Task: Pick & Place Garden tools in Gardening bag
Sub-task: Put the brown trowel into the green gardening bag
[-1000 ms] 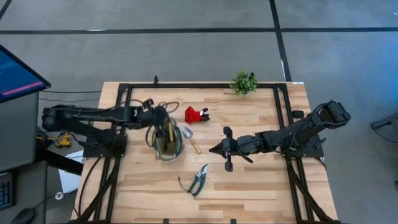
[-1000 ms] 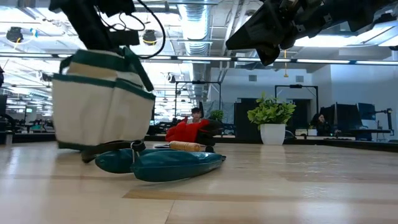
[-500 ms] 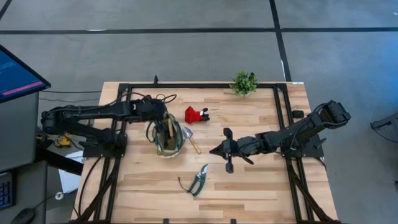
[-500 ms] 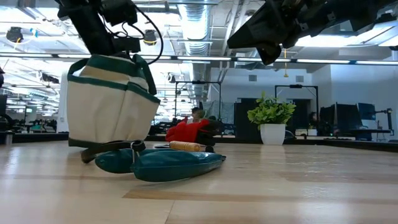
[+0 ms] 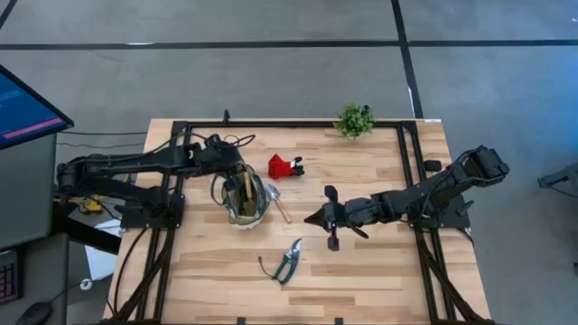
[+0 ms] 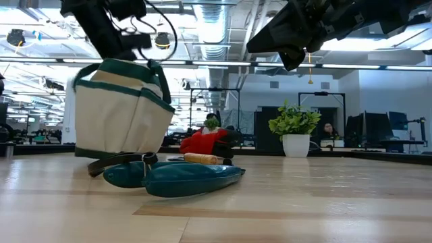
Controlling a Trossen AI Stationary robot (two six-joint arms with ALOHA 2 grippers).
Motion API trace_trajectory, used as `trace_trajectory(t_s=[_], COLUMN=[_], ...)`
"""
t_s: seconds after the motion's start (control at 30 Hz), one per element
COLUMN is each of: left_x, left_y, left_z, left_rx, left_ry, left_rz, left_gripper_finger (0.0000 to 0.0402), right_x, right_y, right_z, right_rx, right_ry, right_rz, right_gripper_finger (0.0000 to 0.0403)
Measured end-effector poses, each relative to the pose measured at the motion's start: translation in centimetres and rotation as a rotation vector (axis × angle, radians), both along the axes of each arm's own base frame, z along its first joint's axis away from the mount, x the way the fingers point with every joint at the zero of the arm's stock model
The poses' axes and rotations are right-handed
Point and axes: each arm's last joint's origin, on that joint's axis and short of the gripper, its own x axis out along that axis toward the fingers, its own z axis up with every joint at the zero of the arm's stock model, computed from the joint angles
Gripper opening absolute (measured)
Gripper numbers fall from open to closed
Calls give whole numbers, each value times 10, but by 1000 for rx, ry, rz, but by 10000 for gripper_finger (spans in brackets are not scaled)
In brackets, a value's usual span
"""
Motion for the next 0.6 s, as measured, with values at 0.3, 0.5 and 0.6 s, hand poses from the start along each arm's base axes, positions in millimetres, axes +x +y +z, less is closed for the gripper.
trace_trajectory(t_s=[0.3, 0.5, 0.6], left_x=[-34, -53, -56], left_y=[-11, -33, -47], left_z=[62, 73, 69], left_rx=[34, -120, -156], left_ry=[-328, -490, -501], left_rz=[-45, -226, -309], left_gripper_finger=[112, 49, 10], right_x=[0, 2, 6], right_y=[0, -2, -1], right_z=[-1, -9, -18], right_rx=[4, 75, 107], right_ry=[11, 27, 42], right_rz=[-7, -147, -178], right_gripper_finger=[0, 0, 0])
